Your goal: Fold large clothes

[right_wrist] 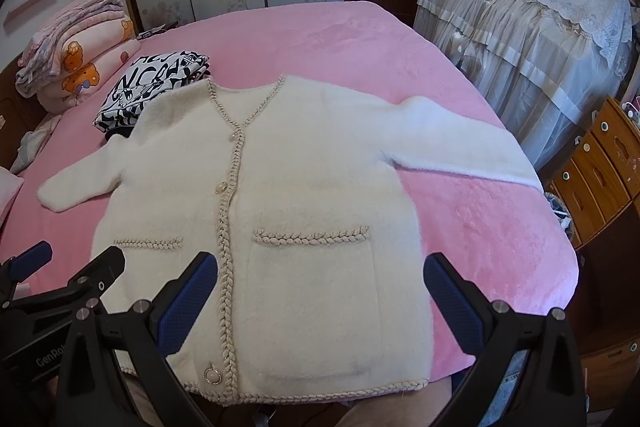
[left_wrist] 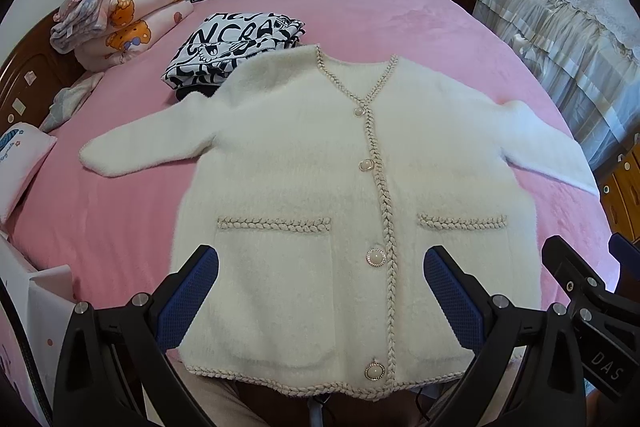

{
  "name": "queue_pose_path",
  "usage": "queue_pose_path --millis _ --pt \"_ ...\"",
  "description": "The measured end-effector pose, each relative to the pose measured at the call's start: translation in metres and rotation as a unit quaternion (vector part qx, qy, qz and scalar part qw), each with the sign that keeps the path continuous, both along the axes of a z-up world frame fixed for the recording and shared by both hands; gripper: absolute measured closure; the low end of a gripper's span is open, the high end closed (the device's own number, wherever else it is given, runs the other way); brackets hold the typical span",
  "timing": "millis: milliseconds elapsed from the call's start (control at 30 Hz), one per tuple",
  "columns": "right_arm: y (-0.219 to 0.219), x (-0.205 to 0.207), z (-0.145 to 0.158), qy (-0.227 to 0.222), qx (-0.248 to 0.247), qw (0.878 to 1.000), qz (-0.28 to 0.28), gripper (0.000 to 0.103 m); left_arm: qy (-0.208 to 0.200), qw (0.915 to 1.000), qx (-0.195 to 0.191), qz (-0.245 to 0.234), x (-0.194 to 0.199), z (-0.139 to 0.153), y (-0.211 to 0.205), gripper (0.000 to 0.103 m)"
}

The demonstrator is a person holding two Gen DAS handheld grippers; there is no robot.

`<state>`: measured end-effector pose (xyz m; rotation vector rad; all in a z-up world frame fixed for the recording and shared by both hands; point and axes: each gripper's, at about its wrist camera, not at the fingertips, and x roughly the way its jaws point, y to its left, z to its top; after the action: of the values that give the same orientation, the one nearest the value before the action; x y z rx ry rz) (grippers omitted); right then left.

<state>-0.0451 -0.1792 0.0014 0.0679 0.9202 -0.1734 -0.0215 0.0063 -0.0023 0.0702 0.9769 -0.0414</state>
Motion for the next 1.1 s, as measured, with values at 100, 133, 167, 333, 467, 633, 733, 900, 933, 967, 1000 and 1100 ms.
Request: queue_pose_path --millis 100,133,167,333,467,633,733,900,933,967,1000,1100 --pt "0.000 -0.003 0.001 -0.002 0.000 1.000 0.000 0.000 -0.001 1.0000 0.001 0.001 -0.002 0.001 0.000 0.001" --pt "0.000 -0.003 0.000 -0.002 0.001 1.000 0.000 0.000 -0.001 1.0000 0.001 0.001 -0.003 0.001 0.000 0.001" --pt "0.000 -0.004 0.000 -0.002 0.001 1.000 0.000 0.000 -0.001 1.0000 0.001 0.001 -0.005 0.001 0.000 0.001" --pt "0.001 -0.004 0.001 -0.002 0.001 1.000 0.000 0.000 -0.002 1.0000 0.001 0.002 -0.008 0.002 0.002 0.001" --pt "0.000 -0.004 0.001 -0.003 0.000 1.000 0.000 0.000 -0.002 1.0000 0.002 0.001 -0.008 0.002 0.002 0.001" --pt "0.000 -0.005 0.001 -0.002 0.001 1.000 0.000 0.000 -0.003 1.0000 0.002 0.001 -0.008 0.002 0.002 0.001" --pt "0.001 -0.005 0.000 -0.003 0.001 1.000 0.000 0.000 -0.002 1.0000 0.002 0.002 -0.010 0.002 0.003 0.001" --pt "0.000 -0.006 0.000 -0.003 0.000 1.000 0.001 0.000 -0.002 1.0000 0.002 0.003 -0.014 0.003 0.004 0.001" --pt "0.000 -0.006 0.000 -0.003 0.000 1.000 0.001 0.000 -0.001 1.0000 0.002 0.003 -0.014 0.003 0.004 0.001" --pt "0.000 -0.005 0.000 -0.003 0.001 1.000 0.000 0.000 -0.001 1.0000 0.002 0.003 -0.014 0.002 0.004 0.001" --pt "0.000 -0.005 0.000 -0.003 0.001 1.000 0.000 0.000 -0.001 1.0000 0.001 0.002 -0.014 0.002 0.004 0.001" --pt "0.001 -0.006 0.000 -0.003 0.000 1.000 0.000 0.000 0.001 1.0000 0.000 0.002 -0.017 0.003 0.005 0.001"
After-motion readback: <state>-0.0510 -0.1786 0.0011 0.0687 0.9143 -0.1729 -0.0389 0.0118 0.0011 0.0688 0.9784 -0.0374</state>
